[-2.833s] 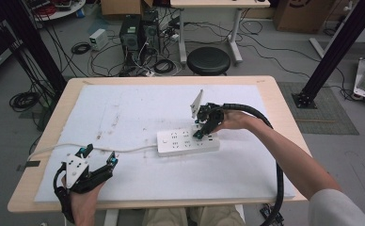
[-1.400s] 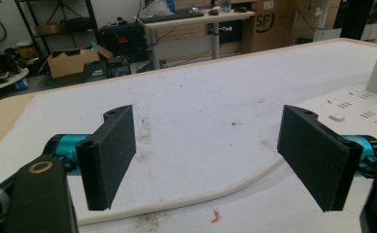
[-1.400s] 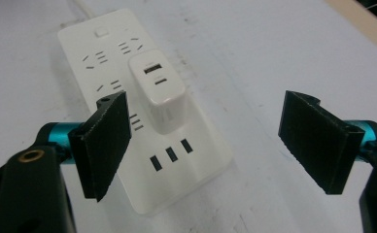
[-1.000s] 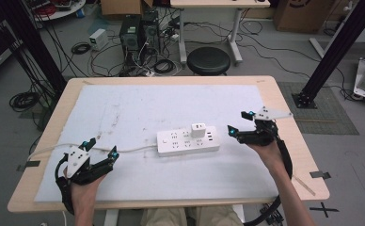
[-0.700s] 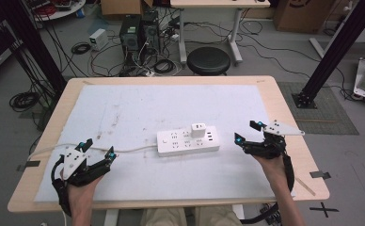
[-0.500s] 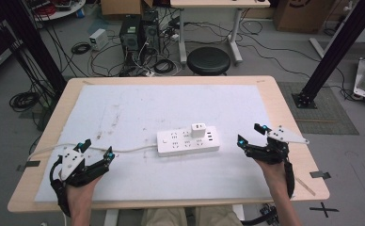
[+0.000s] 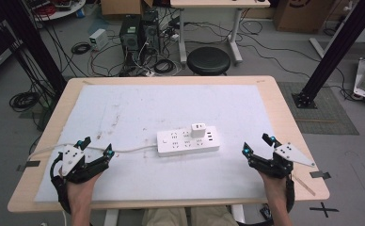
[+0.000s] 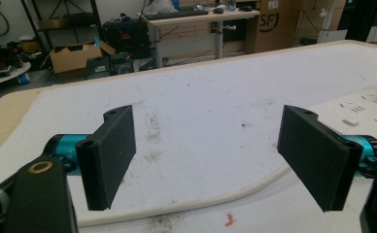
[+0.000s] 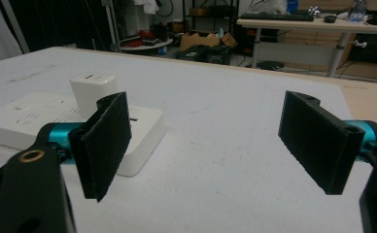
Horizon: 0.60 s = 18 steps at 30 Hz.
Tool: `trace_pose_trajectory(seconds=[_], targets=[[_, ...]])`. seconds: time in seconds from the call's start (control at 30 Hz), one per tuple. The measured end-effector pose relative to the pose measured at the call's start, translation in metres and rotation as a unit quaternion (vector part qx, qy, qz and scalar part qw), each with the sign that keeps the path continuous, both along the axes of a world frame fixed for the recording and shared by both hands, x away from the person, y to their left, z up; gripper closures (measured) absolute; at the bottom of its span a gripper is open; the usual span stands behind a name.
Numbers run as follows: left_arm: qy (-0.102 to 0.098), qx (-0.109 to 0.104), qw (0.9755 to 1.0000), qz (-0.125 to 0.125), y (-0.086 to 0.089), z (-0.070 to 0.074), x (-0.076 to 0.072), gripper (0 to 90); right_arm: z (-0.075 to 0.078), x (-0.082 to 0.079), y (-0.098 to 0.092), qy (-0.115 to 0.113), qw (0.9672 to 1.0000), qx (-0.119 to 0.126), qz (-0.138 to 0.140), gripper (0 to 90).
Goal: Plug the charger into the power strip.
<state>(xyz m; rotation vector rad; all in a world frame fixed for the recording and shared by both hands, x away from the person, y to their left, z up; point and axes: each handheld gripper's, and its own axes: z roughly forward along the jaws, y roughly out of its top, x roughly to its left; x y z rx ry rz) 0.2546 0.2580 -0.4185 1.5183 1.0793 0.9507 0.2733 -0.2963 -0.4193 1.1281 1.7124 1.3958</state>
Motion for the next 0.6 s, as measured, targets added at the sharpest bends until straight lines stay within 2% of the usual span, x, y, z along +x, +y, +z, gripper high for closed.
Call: trace_pose_trajectory(seconds=[0.33, 0.6], targets=[[0.003, 0.006, 0.9999, -0.008, -0.0092, 0.0002, 0.0065, 21.8, -0.0079, -0.0059, -0.0070, -0.001, 0.9998, 0.018, -0.010, 19.9], [0.005, 0.006, 0.9999, -0.008, -0.0106, -0.0005, 0.0092, 21.8, -0.0107, -0.0038, -0.0089, 0.004, 0.9998, 0.016, -0.005, 19.9]])
